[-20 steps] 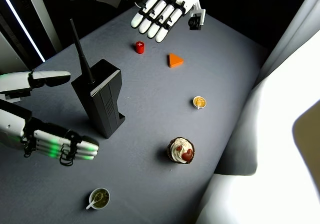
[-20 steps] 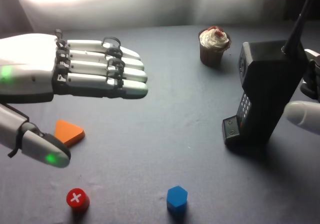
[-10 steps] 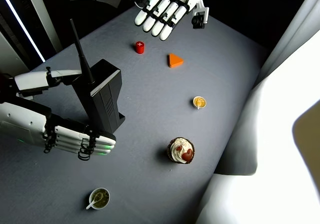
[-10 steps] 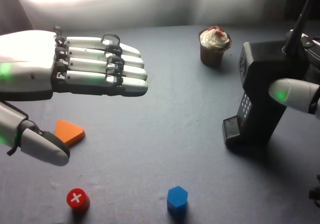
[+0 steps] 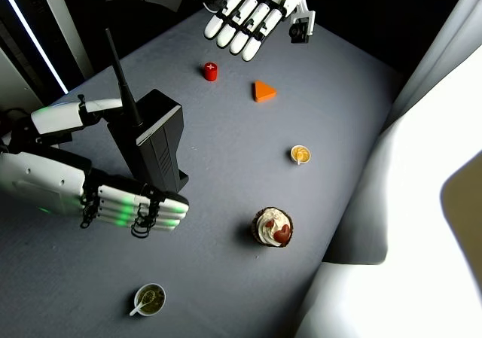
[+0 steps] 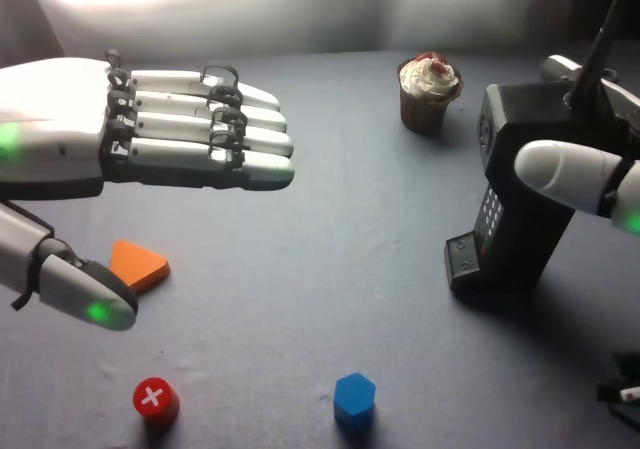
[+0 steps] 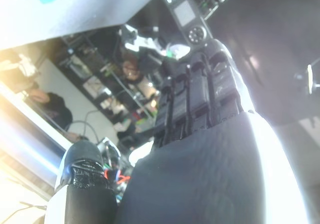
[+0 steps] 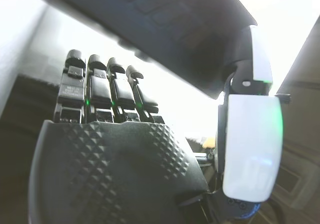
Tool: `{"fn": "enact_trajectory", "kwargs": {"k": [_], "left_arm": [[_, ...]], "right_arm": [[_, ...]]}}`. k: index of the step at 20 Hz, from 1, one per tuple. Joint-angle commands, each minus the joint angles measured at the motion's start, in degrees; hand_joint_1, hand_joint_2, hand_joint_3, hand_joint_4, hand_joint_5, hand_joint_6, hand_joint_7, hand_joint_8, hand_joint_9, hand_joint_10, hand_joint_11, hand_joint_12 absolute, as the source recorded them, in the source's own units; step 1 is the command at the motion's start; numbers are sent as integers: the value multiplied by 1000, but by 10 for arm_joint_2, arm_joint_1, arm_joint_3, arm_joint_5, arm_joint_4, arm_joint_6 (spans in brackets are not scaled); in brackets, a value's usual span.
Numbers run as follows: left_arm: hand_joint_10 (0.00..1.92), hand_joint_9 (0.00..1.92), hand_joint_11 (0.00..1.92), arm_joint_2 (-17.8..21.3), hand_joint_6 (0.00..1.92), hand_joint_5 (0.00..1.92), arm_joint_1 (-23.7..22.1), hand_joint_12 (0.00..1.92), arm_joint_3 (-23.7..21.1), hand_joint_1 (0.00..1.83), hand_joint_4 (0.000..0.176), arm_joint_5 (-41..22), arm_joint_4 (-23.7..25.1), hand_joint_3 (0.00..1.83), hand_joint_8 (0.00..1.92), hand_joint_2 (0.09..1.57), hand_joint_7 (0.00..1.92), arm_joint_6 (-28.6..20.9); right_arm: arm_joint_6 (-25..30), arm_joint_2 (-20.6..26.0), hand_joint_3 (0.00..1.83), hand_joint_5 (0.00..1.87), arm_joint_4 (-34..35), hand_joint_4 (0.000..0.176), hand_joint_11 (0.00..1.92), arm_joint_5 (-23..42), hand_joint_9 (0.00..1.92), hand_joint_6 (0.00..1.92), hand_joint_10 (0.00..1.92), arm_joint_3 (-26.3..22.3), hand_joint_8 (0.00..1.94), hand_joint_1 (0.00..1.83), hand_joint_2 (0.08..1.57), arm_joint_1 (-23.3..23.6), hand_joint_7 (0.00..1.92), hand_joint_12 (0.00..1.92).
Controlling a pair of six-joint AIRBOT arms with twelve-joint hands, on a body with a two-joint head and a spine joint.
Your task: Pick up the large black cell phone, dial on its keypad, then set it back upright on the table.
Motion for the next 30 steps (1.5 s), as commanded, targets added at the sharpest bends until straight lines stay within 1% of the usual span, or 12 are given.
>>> {"fn": "enact_trajectory", "kwargs": {"k": [1, 5, 8, 10, 12, 13, 14, 16, 17, 18, 25, 30], "left_arm": [[1, 70, 0, 2, 1, 73, -9, 192, 0, 0, 0, -46, -49, 0, 1, 1130, 95, -3], [0, 48, 0, 2, 0, 52, -11, 142, 0, 0, 0, -49, -49, 0, 1, 1128, 68, -5], [2, 52, 0, 2, 1, 64, -11, 132, 0, 0, 0, -50, -49, 0, 1, 1125, 78, -5], [3, 52, 0, 2, 3, 61, -12, 124, 0, 0, 0, -50, -49, 4, 4, 1143, 77, -5], [6, 58, 0, 2, 3, 58, -12, 115, -1, 0, 0, -51, -49, 4, 7, 1144, 82, -5], [6, 76, 0, 2, 2, 68, -12, 153, -1, 0, 0, -51, -49, 1, 5, 1143, 98, -5], [0, 66, 0, 2, 0, 58, -12, 134, -1, 0, 0, -51, -49, 0, 0, 1135, 83, -6], [0, 64, 0, 3, 2, 62, -13, 135, -1, 0, 0, -52, -49, 0, 0, 1136, 81, -6], [0, 30, 0, 3, 0, 41, -13, 54, -1, 0, 0, -52, -49, 1, 1, 1149, 43, -6], [8, 48, 13, 3, 6, 56, -13, 58, 0, 0, 0, -52, -49, 3, 8, 1154, 60, -6], [3, 87, 0, 3, 1, 100, -16, 329, 0, 28, 0, -52, -37, 0, 2, 1154, 114, -7], [8, 121, 0, 3, 8, 138, -27, 429, 1, 23, 0, -52, -33, 1, 6, 1165, 149, -8]], "right_arm": [[3, 5, 8, 0, -15, 0, 0, 56, 0, 0, 0, -2, 0, 846, 966, 11, 0, 36], [-1, 8, 3, 0, -17, 0, 0, 43, 0, 0, 0, -4, 0, 906, 981, 22, 0, 249], [-2, 12, 13, 185, -18, 0, 0, 38, 210, 22, 26, -4, 21, 980, 1045, 23, 210, 683], [-4, 13, 4, 522, -18, 0, 47, 38, 569, 36, 66, -3, 30, 1167, 1118, 23, 573, 1125], [-6, 16, 3, 632, -18, 0, 104, 38, 694, 30, 80, -3, 24, 1203, 1138, 23, 695, 1193], [-6, 16, 10, 781, -18, 0, 281, 38, 767, 32, 1056, -3, 30, 1511, 1124, 23, 862, 1239], [-6, 18, 0, 807, -19, 0, 653, 38, 903, 984, 1186, -2, 992, 1487, 1150, 23, 895, 1685], [-6, 19, 0, 852, -20, 0, 793, 38, 943, 927, 1129, 1, 1004, 1490, 1126, 23, 919, 1609], [-6, 20, 0, 913, -20, 0, 922, 37, 953, 910, 1238, 2, 1010, 1386, 1116, 24, 970, 1244], [-6, 20, 0, 922, -20, 0, 931, 36, 963, 898, 1222, 3, 997, 1384, 1111, 25, 982, 1210], [-4, 27, 1, 936, -35, 0, 803, -1, 908, 910, 1302, 28, 1054, 1375, 1125, 67, 932, 1326], [13, 27, 1, 889, -89, 0, 881, -3, 926, 940, 1289, 60, 1111, 1373, 1136, 86, 901, 1225]]}}
